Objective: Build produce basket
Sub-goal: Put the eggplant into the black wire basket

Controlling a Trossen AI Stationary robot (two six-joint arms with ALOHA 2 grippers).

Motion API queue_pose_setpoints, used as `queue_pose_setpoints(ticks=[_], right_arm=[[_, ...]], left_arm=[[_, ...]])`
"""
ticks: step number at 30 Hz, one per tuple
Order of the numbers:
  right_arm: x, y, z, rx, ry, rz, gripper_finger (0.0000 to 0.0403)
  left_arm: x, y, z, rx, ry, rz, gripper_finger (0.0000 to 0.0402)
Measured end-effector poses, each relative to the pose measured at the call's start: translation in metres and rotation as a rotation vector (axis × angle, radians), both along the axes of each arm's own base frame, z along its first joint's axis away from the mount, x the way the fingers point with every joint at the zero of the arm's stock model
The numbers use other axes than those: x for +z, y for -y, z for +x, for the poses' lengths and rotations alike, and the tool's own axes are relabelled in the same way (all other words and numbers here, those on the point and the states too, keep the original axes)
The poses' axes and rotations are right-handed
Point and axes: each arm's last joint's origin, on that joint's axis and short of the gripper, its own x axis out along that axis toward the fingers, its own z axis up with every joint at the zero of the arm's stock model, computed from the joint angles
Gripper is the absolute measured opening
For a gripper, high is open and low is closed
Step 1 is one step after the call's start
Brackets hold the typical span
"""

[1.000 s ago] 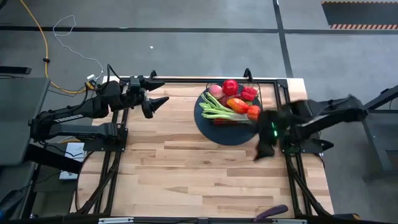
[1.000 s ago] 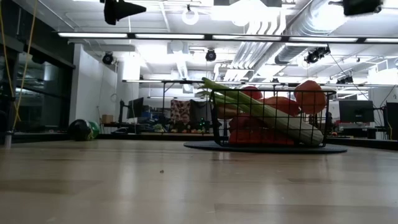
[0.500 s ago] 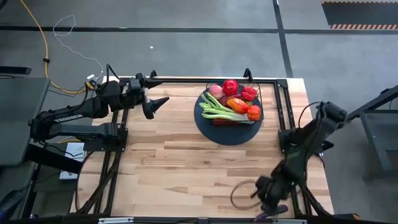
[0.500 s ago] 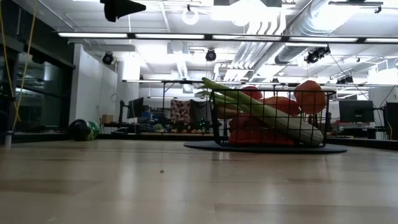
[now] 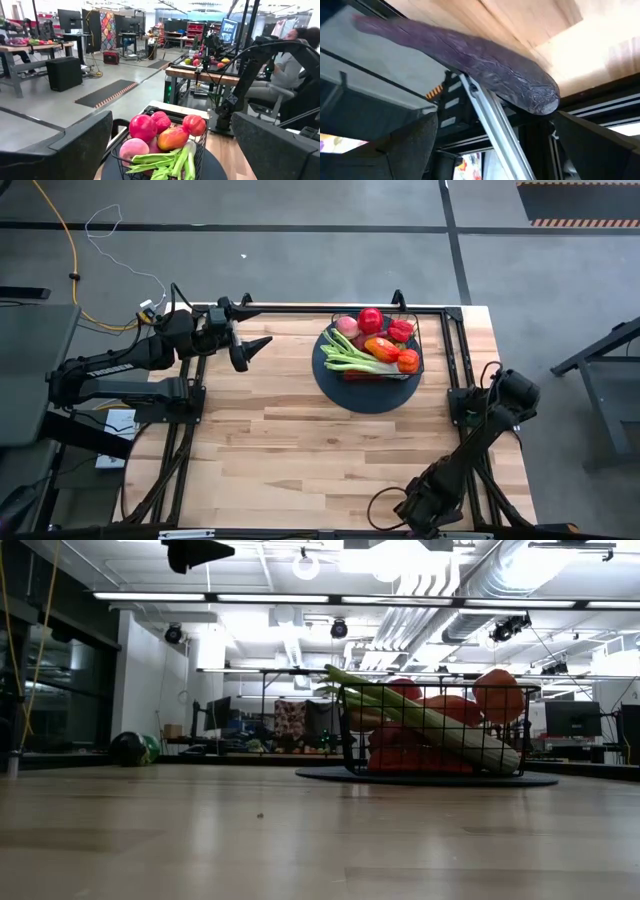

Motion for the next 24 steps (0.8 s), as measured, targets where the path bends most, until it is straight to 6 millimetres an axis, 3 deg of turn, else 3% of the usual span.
queue_pose_setpoints(ticks=[12, 24], right_arm=[[-0.028, -0.009, -0.008, 0.1, -0.054, -0.046, 0.0389], [-0.045, -0.004, -0.012, 0.193, -0.091, -0.096, 0.0386]], left_arm=[[0.001, 0.0, 0.0, 0.011, 0.003, 0.008, 0.0397], [0.001, -0.001, 0.0, 0.034, 0.004, 0.007, 0.0397]])
